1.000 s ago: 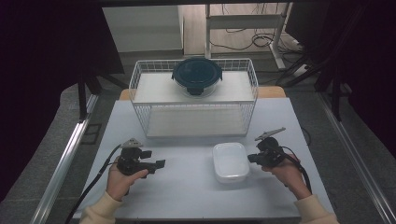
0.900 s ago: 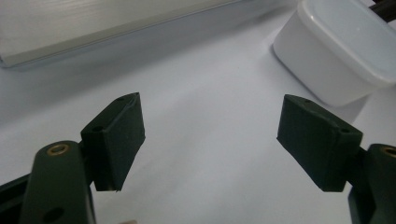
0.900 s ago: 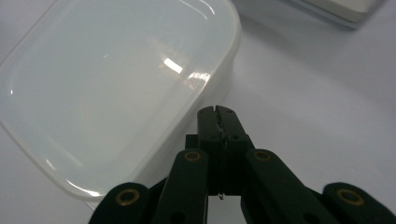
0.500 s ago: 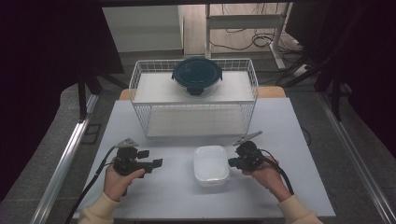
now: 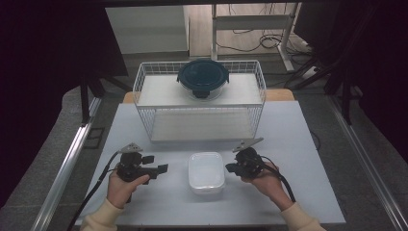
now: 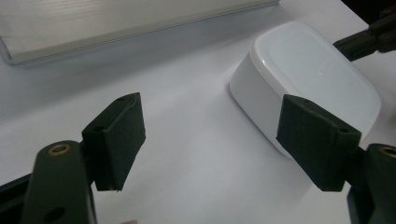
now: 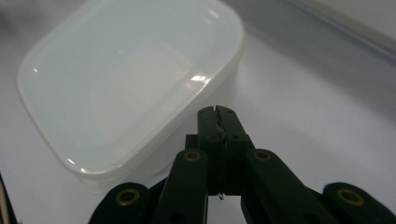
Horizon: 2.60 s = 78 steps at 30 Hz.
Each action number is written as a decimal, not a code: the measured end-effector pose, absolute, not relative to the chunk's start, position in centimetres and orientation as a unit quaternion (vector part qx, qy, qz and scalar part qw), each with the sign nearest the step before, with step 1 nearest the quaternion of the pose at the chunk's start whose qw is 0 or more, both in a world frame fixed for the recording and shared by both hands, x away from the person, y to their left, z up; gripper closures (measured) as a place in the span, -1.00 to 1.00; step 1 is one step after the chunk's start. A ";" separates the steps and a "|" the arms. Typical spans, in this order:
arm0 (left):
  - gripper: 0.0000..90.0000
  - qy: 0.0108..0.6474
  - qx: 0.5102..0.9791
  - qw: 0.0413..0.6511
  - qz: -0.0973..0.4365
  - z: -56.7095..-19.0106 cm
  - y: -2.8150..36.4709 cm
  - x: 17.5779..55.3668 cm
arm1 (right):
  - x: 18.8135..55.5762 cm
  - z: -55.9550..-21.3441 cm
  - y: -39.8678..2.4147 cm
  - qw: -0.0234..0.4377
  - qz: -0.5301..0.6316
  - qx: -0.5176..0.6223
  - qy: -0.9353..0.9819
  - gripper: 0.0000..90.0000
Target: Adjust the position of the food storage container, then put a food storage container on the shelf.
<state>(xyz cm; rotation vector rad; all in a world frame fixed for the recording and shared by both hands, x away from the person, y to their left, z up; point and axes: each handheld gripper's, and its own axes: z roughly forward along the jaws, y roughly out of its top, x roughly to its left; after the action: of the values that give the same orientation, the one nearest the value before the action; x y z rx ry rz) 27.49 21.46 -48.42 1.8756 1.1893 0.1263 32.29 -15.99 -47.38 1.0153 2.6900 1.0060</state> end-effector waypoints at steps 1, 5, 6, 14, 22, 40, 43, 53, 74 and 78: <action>-0.49 0.480 0.755 0.444 0.052 -48.4 21.5 27.4 | 32.3 -47.1 -16.3 0.052 0.336 0.335 0.879 0.98; -0.49 0.480 0.750 0.453 0.055 -48.0 21.9 27.3 | 32.0 -46.5 -17.3 0.060 0.359 0.348 0.864 0.98; -0.49 0.481 0.747 0.456 0.055 -47.9 22.1 27.4 | 31.9 -46.4 -17.5 0.062 0.364 0.350 0.861 0.98; -0.49 0.478 0.740 0.471 0.050 -47.4 22.4 27.1 | 30.9 -45.5 -18.4 0.063 0.424 0.373 0.823 0.12; -0.51 0.482 0.736 0.473 0.033 -47.7 21.7 27.3 | 30.3 -45.4 -19.6 0.060 0.476 0.407 0.777 -0.45; -0.49 0.483 0.727 0.488 0.003 -47.6 20.0 27.2 | 31.0 -46.8 -18.8 0.006 0.469 0.419 0.777 -0.34; -0.49 0.485 0.727 0.486 -0.017 -47.8 19.2 27.4 | 31.3 -46.8 -17.9 -0.001 0.463 0.424 0.778 -0.31; -0.45 0.519 0.703 0.480 -0.076 -47.9 17.9 30.3 | 33.2 -45.9 -15.9 -0.022 0.443 0.438 0.782 -0.23; -0.26 0.511 0.694 0.471 -0.189 -51.7 15.4 31.0 | 32.6 -48.9 -16.0 -0.090 0.429 0.456 0.775 -0.06; -0.09 0.517 0.671 0.479 -0.231 -52.3 15.3 31.0 | 32.7 -49.4 -16.0 -0.120 0.432 0.459 0.767 -0.02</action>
<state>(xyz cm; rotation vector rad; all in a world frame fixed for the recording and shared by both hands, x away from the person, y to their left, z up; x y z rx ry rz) 31.00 15.31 -52.29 1.6386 1.2614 -0.5635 32.69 -16.03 -49.42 1.5624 2.6137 1.4718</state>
